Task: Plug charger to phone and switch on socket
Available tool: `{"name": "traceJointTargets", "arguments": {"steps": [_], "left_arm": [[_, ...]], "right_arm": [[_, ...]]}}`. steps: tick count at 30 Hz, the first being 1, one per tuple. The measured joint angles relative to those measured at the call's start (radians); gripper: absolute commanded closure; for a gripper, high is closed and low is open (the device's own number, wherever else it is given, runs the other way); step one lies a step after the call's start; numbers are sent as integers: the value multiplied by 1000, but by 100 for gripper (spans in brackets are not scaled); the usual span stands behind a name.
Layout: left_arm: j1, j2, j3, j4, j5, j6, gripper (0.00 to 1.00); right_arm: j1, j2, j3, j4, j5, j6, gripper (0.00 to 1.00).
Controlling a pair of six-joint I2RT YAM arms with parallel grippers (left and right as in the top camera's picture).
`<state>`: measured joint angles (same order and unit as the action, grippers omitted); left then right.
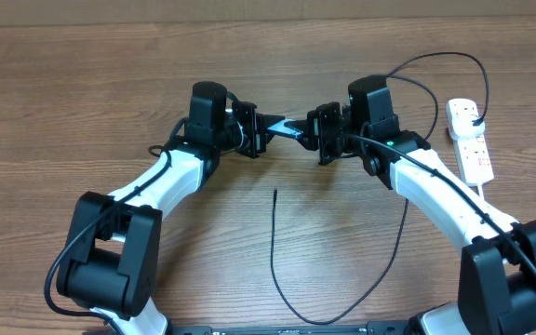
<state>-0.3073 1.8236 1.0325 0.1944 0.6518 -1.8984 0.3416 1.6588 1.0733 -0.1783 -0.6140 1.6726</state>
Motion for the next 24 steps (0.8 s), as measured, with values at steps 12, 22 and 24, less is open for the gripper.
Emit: {"name": "traceJointTargets", "arguments": {"steps": [12,22,24], "left_arm": [[0,0,0,-2,0,-7,96],[0,0,-10,-14,1,-2,96],[0,0,-10,-13,1,15,96]], "right_arm": [[0,0,0,3,1,-2,81],[0,0,1,13,-10,-26,0],[0,0,1,22,-13,-43,0]]}}
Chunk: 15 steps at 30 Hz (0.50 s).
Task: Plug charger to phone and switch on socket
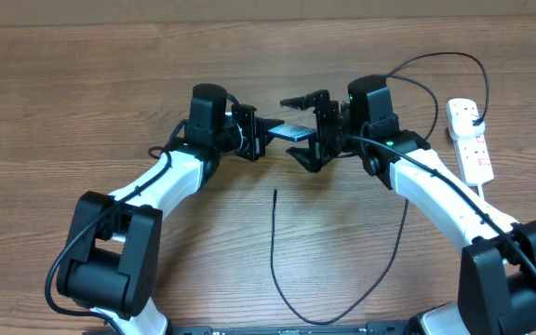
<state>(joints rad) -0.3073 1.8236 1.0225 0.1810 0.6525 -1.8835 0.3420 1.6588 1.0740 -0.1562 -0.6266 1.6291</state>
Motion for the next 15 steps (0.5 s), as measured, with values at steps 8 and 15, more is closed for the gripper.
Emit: {"name": "traceJointTargets", "arguments": {"steps": [8,15], "left_arm": [[46,0,0,0,24,137,96],[196,0,0,10,150,423,96]], "right_arm": [[-25,0,0,50,-25,-119,0],[-107,0,0,-42,-58,-380,0]]}}
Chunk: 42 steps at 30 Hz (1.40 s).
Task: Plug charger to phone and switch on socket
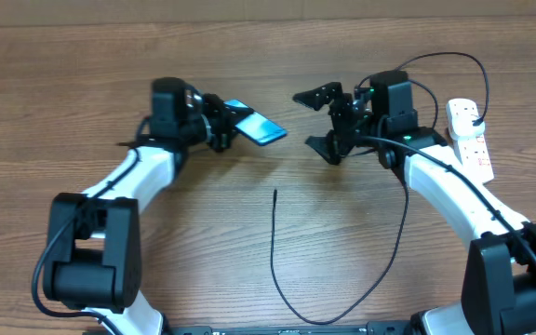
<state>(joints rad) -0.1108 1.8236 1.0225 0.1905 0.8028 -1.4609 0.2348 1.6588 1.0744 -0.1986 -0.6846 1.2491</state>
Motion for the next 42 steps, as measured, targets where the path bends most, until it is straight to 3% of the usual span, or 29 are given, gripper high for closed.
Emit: {"name": "traceJointTargets", "arguments": {"steps": [8,14,20,28,31,42], "left_arm": [[155,0,0,46,320,371,96],[179,0,0,124,508,576,96],[179,0,-1,205,575,626,96],[248,0,-1,206,569,627,96],[284,0,-1,206,565,627,96],[321,0,-1,206,539,622,96]], "right_arm": [[-21,0,1,-146,31,-351,0],[42,0,1,-216,176,-471,0],[196,0,1,-237,398,-504,0],[278,0,5,-323,571,-513,0],[313,0,6,-340,605,-513,7],[409,59,50,-416,713,-516,8]]}}
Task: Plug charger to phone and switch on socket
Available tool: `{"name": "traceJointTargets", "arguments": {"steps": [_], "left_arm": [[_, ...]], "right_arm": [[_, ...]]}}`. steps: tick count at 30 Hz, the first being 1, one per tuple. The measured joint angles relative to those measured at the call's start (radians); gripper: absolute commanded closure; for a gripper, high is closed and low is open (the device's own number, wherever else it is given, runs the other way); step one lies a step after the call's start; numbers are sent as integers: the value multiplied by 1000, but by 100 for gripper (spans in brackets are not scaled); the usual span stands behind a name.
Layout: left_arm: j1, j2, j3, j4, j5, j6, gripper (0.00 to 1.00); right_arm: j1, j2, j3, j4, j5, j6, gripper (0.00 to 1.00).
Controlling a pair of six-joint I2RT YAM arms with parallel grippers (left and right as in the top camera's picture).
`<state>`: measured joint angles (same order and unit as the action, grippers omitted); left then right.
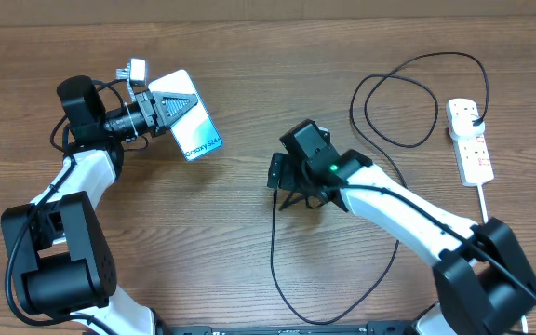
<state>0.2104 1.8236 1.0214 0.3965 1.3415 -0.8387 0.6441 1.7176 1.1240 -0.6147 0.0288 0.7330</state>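
Note:
The phone, pale blue with "Galaxy S24" printed on its face, is held up at the far left with my left gripper shut on its upper end. The black charger cable runs from the white socket strip at the right edge, loops at the back, then curves along the near side up to its free end. Right at that free end is my right gripper, pointing down at the table. Its fingers look open, with the cable tip at or between them.
A plug sits in the far end of the socket strip. The cable's large loop lies behind the right arm, which reaches across the run of cable on the near right. Brown wood table all round.
My left gripper has carried the phone further left and turned its face up toward the camera. My right gripper has moved from the back middle down to the cable's free end.
Both grippers were on the phone at the middle of the table. Then the right one stood open and off it. Then the left held the phone alone to the left. Now the phone is far left and the right gripper is at the cable tip.

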Motion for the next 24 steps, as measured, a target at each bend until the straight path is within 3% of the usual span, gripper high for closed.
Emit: {"name": "traceJointTargets", "arguments": {"steps": [8,20,24], "left_arm": [[0,0,0,0,-35,-20,96],[0,0,0,0,-64,-38,96],[0,0,0,0,-64,-45,96]], "right_arm": [[50,137,186,-196,101,16,8],[124,248,201,-241,103,56,9],[127,256,203,-252,100,63,22]]}}
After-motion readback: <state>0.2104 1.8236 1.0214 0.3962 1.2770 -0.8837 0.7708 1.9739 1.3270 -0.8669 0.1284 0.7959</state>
